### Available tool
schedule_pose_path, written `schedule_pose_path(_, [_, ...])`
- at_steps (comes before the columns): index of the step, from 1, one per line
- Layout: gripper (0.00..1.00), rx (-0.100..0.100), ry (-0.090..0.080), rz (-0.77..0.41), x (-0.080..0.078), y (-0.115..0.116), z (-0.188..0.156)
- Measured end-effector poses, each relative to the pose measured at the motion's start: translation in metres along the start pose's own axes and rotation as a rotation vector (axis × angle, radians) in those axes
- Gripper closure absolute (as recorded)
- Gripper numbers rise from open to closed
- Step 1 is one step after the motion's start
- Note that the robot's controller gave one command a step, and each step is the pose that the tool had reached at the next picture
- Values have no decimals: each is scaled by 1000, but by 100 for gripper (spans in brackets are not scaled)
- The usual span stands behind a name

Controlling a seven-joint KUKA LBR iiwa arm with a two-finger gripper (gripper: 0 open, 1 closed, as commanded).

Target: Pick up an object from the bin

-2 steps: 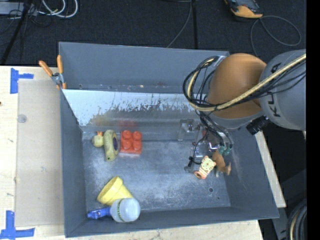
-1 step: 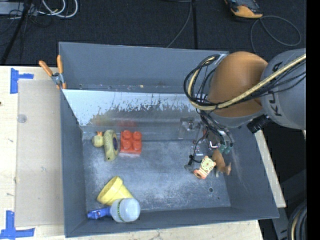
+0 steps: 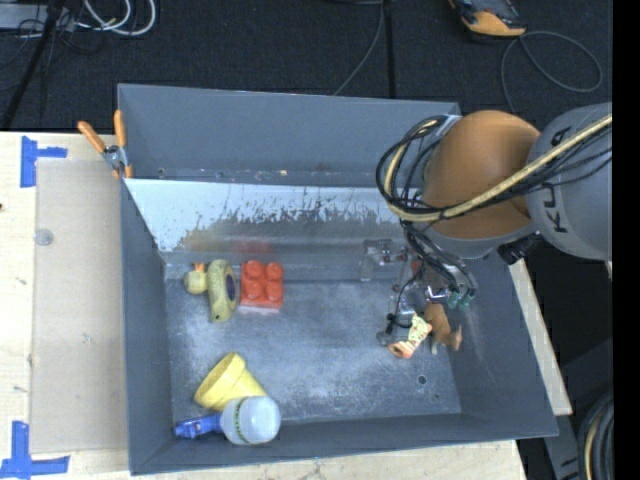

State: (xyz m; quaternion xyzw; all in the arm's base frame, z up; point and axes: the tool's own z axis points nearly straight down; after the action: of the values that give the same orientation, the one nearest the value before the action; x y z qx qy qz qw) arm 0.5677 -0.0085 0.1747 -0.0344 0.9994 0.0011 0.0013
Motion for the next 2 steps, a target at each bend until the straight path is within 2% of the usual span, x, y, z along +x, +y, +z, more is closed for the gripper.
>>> schedule_pose_path(1, [0, 0, -2, -39, 0, -12, 11])
schedule_pose_path(2, [0, -1, 17, -167, 37, 15, 27])
